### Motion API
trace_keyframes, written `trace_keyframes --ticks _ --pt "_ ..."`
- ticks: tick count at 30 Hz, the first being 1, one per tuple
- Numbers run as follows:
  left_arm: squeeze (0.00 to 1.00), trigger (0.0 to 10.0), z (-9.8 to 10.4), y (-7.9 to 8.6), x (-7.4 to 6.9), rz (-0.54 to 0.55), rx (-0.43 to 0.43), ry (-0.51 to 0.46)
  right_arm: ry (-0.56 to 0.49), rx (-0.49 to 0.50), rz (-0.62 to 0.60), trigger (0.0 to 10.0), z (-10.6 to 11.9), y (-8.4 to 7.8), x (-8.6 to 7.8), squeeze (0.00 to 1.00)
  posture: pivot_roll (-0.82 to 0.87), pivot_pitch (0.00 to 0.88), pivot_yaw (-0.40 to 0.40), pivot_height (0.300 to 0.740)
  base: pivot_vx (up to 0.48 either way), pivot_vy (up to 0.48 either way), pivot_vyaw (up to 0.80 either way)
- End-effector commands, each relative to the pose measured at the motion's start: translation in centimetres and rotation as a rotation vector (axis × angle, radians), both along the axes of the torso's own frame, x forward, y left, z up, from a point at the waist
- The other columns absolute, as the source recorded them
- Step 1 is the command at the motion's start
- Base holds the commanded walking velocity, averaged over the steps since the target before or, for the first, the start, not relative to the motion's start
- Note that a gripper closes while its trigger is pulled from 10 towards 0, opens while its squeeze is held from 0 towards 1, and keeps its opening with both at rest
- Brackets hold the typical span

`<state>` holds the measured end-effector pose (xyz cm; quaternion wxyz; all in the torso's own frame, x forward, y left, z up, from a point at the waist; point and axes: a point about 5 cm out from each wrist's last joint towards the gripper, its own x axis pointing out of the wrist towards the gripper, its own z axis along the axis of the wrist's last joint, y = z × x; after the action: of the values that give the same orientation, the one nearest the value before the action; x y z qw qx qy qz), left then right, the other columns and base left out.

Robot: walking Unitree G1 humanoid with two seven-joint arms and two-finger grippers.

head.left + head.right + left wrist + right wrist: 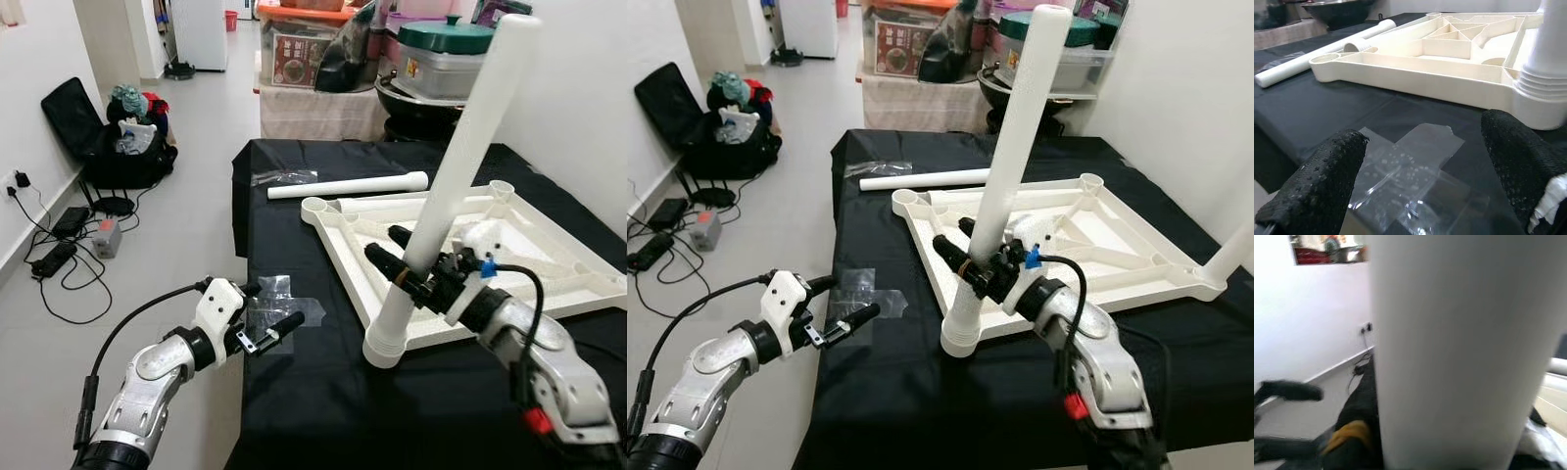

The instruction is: Building children table

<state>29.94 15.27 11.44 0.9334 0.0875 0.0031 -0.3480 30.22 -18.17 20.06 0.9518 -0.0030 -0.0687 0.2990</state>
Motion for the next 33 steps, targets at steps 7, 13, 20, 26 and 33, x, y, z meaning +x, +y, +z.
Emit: trace_keyframes --ticks 7,13,20,26,33 --pt "0.00 10.0 -0.4 0.1 -0.3 0.000 0.000 0.018 0.099 -0.015 -0.351 0.0 -2.1 -2.6 0.9 0.00 0.05 0.000 -0.111 0.740 0.000 0.000 0.00" --pt "0.00 10.0 -0.6 0.3 -0.4 -0.013 0.010 0.032 0.050 0.144 -0.905 10.0 -2.4 -2.3 -3.3 0.00 0.02 0.000 -0.080 0.740 0.000 0.000 0.00" --pt "0.00 10.0 -0.6 -0.5 -0.3 -0.033 0.000 0.035 -0.044 0.169 -0.624 10.0 -0.9 1.5 -3.1 0.00 0.02 0.000 -0.078 0.740 0.000 0.000 0.00" --pt "0.00 10.0 -0.5 -0.2 -0.2 -0.021 -0.004 0.032 -0.053 0.127 -0.543 10.0 -0.6 1.5 -2.4 0.00 0.03 0.000 -0.092 0.740 0.000 0.000 0.00" --pt "0.00 10.0 -0.5 -0.1 -0.2 -0.011 -0.005 0.031 -0.062 0.103 -0.408 10.0 0.8 2.0 -1.4 0.00 0.03 0.000 -0.102 0.740 0.000 0.000 0.00"
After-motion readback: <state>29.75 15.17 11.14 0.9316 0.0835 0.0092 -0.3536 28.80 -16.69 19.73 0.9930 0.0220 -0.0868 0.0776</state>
